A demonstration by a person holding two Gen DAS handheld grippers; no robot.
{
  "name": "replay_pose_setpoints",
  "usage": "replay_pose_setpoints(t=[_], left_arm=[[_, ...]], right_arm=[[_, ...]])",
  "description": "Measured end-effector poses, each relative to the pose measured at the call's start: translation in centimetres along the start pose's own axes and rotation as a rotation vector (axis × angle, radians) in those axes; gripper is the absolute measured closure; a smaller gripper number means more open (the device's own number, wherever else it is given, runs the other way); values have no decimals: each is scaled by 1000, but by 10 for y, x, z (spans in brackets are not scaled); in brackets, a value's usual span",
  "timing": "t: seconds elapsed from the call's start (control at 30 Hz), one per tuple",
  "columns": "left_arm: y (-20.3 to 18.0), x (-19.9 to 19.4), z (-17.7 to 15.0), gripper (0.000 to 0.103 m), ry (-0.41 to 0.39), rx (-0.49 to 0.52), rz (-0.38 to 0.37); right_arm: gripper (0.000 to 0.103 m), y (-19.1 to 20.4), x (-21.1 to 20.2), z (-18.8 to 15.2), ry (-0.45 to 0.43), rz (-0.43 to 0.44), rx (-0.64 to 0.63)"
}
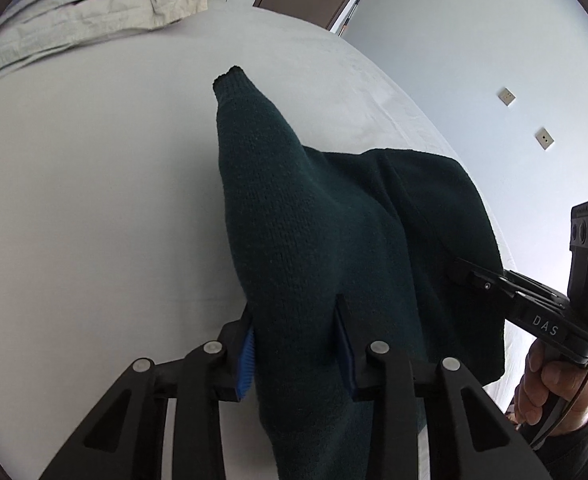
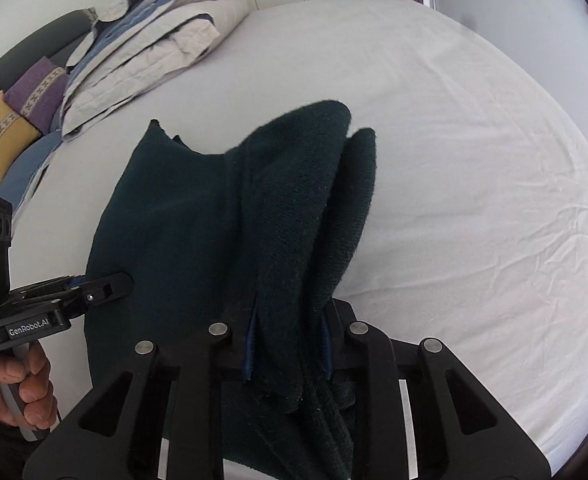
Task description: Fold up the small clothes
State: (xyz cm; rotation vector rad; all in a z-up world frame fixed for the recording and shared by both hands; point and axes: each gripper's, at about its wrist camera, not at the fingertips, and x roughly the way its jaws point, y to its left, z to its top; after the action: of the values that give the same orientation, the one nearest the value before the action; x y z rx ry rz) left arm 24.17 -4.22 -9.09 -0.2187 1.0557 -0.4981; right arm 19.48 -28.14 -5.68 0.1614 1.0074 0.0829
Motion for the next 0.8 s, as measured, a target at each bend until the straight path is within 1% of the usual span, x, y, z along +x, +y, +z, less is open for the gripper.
replay_pose_setpoints(t=[0.1,0.27,0.37,0.43,0.5,0.6,0.67,0.7,0.77,0.8], left_arm=[[12,-39,-19,67,-17,12,19],[38,-96,-58,67,-42,21,62],[54,-118,-80,67,-52,18,90],[66,-124,-90,67,-53,5,92],[79,-124,-100,67,-42,-18,92],[95,-116,-115,66,-17,-30,98],[107,-104,-122,65,-1,-48,113],[114,-99,-126,64,5,-62,111],[125,-96,-132,61,-10,-91,86],[124,-96,-136,60,-17,-94,79]], right_arm=[[81,37,-20,-15,-20,43,-26],[81,95,-37,-48,-18,136,-49],[81,125,-36,-70,-10,175,-61],[81,137,-30,-83,2,204,-39],[81,142,-22,-96,15,228,-14],[81,139,-3,-115,49,240,15],[80,129,14,-125,62,213,35],[80,122,26,-127,73,207,67],[79,104,43,-133,86,270,146],[77,98,48,-135,85,293,167]])
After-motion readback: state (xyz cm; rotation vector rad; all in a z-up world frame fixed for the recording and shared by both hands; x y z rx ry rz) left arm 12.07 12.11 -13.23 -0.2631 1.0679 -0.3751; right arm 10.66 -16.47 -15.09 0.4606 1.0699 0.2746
